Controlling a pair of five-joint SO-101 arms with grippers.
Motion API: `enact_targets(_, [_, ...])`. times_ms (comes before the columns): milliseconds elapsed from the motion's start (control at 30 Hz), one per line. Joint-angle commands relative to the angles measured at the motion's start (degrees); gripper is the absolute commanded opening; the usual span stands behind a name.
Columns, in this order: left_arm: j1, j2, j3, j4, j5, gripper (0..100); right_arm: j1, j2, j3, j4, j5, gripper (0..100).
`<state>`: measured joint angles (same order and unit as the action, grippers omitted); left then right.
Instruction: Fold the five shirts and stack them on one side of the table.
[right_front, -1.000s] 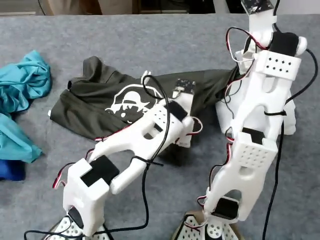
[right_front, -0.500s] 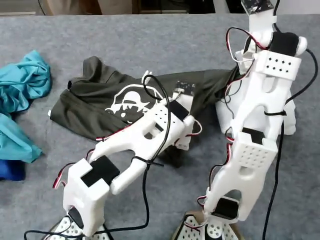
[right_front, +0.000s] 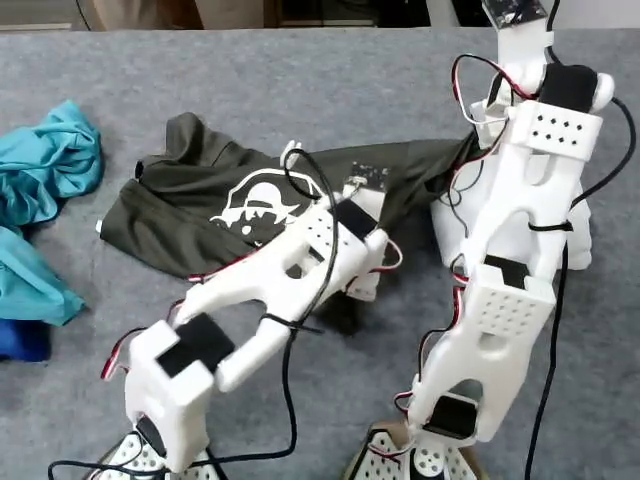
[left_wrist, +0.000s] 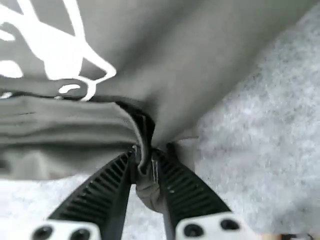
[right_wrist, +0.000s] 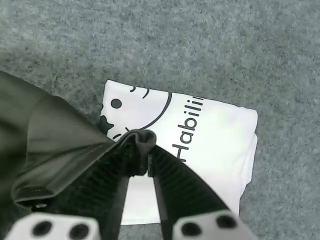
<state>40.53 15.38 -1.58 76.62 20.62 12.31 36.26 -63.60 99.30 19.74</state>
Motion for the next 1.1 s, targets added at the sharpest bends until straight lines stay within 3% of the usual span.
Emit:
enact_targets(0, [-5.7,-9.3,-5.5,4.3,-0.7,2,0.7,-3.6,-0.7,-0.9,-0.1,0.2])
enact_targets(233, [-18.4,-21.4,-14.3,14.3,-7.8,2,0.7,-3.6,-0.7,-0.9,-0.1,0.2])
enact_targets(400, [-25.4,-26.2,-19.8,23.8,-8.8,2,0.7,-3.6,-0.7,0.6,-0.1,0.2])
enact_targets(533, [-35.8,-32.5,-21.5,24.2,-8.7,2,0.7,-3.9,-1.3,2.2,-0.3,0.2])
enact_targets(633, [-42.5,-38.2,-24.4,24.2,-8.8,2,0.6,-6.5,-6.3,2.8,-4.7,0.2])
enact_targets(933, [-56.7,-50.0,-42.4,24.2,-11.3,2,-4.6,-28.1,-24.0,2.8,-13.4,0.2])
enact_targets(1067, [-59.3,-55.3,-45.4,24.2,-21.1,2,-4.6,-37.9,-27.2,2.2,-16.9,0.2])
